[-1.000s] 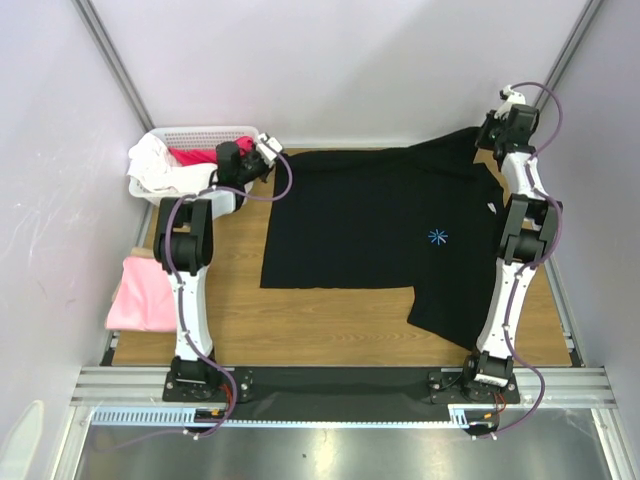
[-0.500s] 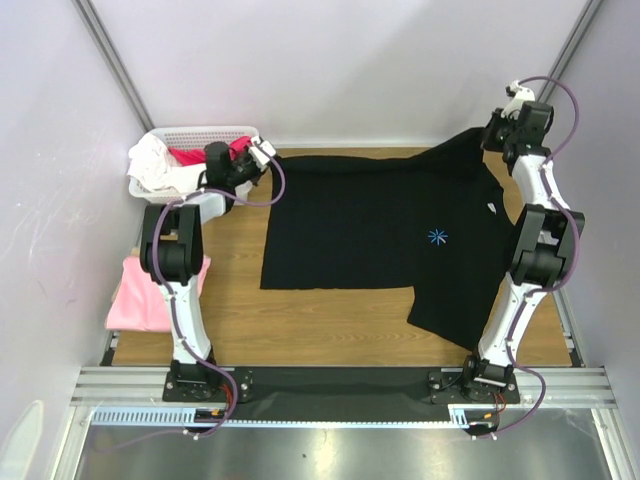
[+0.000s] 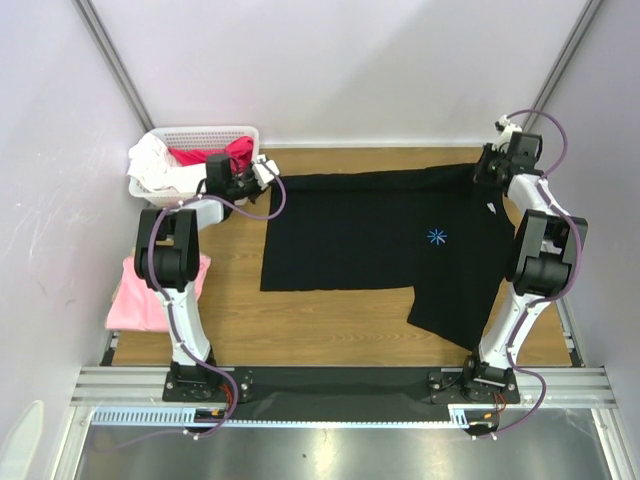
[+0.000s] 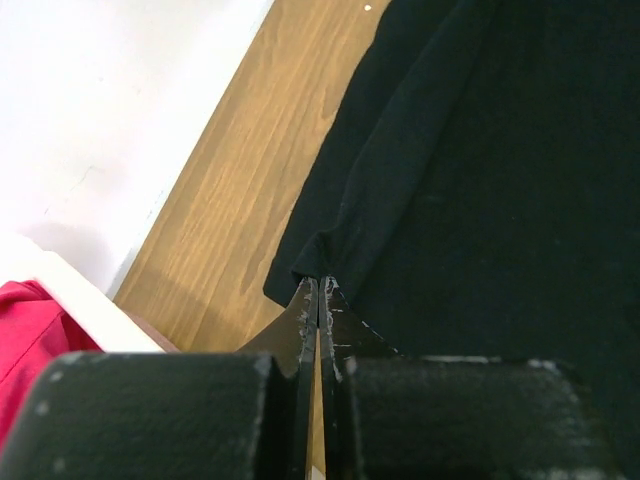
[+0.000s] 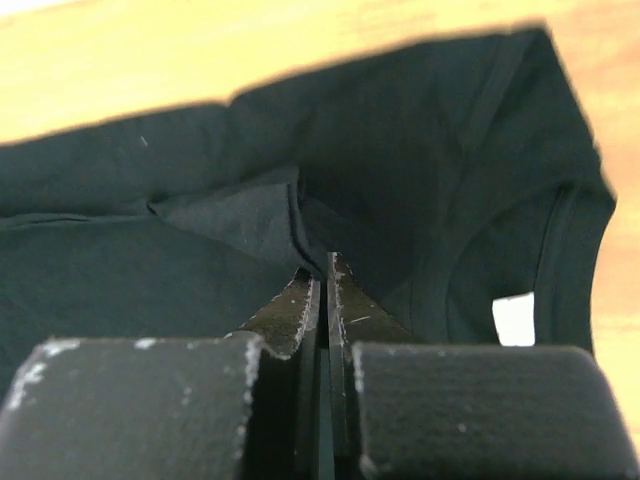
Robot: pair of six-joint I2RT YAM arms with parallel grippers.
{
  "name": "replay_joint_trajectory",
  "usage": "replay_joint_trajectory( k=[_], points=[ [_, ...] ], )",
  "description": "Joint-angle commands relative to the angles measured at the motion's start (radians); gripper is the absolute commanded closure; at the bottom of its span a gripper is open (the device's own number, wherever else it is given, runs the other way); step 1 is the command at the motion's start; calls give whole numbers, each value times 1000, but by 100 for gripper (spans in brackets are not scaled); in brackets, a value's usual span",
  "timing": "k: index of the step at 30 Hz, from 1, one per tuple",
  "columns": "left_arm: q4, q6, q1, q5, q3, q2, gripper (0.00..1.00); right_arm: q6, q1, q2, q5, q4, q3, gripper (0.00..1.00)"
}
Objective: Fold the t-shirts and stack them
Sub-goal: Fold the tshirt
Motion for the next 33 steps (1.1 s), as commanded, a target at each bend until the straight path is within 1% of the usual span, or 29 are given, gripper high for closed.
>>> replay_joint_trajectory(
  k=[1, 4, 6, 10, 15, 17, 24, 33],
  points=[
    [-34, 86, 10, 36, -27, -65, 100, -18, -5, -89, 23, -13, -32, 100],
    [-40, 86, 10, 31, -37, -69, 100, -18, -5, -119, 34, -32, -79, 100],
    [-62, 106, 10, 25, -44, -74, 100, -18, -6, -136, 43, -32, -121, 100],
    [-89, 155, 9, 11, -63, -83, 100, -20, -17, -164, 49, -35, -151, 100],
    [-120, 212, 9, -1, -76, -89, 100, -18, -28, -165, 49, -62, -153, 100],
    [-134, 241, 7, -10, -83, -92, 100, -43, -29, -174, 49, -75, -155, 100],
    [-137, 244, 7, -9, -80, -98, 100, -49, -42, -205, 33, -79, -159, 100],
    [-175, 298, -7, -30, -94, -103, 100, -58, -43, -225, 23, -115, -178, 100]
  ],
)
